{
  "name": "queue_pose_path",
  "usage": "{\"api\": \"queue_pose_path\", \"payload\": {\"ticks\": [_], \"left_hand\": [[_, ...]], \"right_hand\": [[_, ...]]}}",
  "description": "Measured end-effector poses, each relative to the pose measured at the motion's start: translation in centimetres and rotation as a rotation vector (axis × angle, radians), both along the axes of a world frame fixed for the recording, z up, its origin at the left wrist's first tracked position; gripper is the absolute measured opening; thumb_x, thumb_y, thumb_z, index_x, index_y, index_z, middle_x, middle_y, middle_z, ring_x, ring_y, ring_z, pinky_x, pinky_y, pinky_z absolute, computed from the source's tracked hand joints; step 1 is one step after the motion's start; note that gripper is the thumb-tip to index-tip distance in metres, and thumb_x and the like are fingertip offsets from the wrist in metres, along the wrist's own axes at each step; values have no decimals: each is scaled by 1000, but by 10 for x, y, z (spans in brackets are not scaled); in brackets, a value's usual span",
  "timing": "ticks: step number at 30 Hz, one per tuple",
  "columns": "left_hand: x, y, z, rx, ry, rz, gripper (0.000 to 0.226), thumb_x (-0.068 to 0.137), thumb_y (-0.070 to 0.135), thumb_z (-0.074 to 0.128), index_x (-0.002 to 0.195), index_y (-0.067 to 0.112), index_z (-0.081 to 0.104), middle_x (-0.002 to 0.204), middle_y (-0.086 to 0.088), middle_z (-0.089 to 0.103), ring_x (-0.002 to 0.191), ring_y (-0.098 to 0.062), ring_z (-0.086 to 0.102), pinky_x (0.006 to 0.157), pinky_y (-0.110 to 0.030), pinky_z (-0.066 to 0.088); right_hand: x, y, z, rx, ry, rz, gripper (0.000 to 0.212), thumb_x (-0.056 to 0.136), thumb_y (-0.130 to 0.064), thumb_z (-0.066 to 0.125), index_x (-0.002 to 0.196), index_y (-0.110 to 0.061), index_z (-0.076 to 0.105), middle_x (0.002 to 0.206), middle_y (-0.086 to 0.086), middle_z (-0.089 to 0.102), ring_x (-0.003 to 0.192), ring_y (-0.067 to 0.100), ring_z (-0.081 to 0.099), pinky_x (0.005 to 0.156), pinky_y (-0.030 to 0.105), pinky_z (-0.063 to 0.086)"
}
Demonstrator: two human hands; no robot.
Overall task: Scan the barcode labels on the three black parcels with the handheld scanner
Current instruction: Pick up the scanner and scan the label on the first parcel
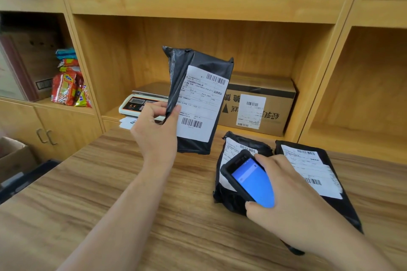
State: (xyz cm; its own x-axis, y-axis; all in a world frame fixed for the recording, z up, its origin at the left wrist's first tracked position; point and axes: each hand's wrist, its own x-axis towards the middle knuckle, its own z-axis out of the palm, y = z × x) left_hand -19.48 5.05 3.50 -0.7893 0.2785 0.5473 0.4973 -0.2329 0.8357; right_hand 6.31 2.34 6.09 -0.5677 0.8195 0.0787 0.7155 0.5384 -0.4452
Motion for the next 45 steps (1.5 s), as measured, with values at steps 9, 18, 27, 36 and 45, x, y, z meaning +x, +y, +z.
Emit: {"api": "queue_pose_path", "payload": {"ticks": [9, 18, 27, 36, 45], "left_hand": [[-16, 1, -5, -200, 2, -1, 21, 90, 28, 77, 83, 13, 63, 91, 16, 72, 87, -15, 70, 86, -34, 53], [-41, 4, -25, -544, 61, 37, 23, 87, 37, 75, 77, 18, 65, 76, 6, 69, 88, -27, 65, 78, -38, 49], [-51, 4, -41, -732, -64, -72, 24, 79, 35, 79, 74, 20, 62, 84, -5, 71, 86, -32, 66, 69, -34, 47], [-60, 1, -49, -796, -58, -88, 23, 82, 27, 77, 75, 14, 60, 81, -8, 70, 88, -35, 65, 67, -34, 46], [-60, 2, -47, -837, -47, -115, 23, 84, 29, 78, 86, 16, 60, 84, -6, 68, 90, -32, 64, 69, -35, 47]], "right_hand": [[6, 5, 4, 5, 44, -43, 89, 73, -55, 57, 151, -38, 16, 120, -27, 25, 107, 3, 42, 82, 24, 42], [19, 15, 9, 41, 54, -79, 86, 73, -53, 56, 150, -38, 22, 120, -26, 29, 105, 0, 44, 75, 21, 39], [27, 20, 13, 18, 39, -127, 87, 76, -49, 58, 153, -33, 21, 119, -24, 27, 103, 4, 45, 75, 24, 40], [30, 21, 14, -3, 10, -141, 93, 77, -51, 57, 157, -32, 14, 124, -29, 22, 106, 5, 40, 82, 28, 40], [33, 20, 15, 13, -8, -157, 89, 78, -51, 57, 156, -34, 15, 124, -27, 24, 104, 4, 40, 80, 28, 40]]}}
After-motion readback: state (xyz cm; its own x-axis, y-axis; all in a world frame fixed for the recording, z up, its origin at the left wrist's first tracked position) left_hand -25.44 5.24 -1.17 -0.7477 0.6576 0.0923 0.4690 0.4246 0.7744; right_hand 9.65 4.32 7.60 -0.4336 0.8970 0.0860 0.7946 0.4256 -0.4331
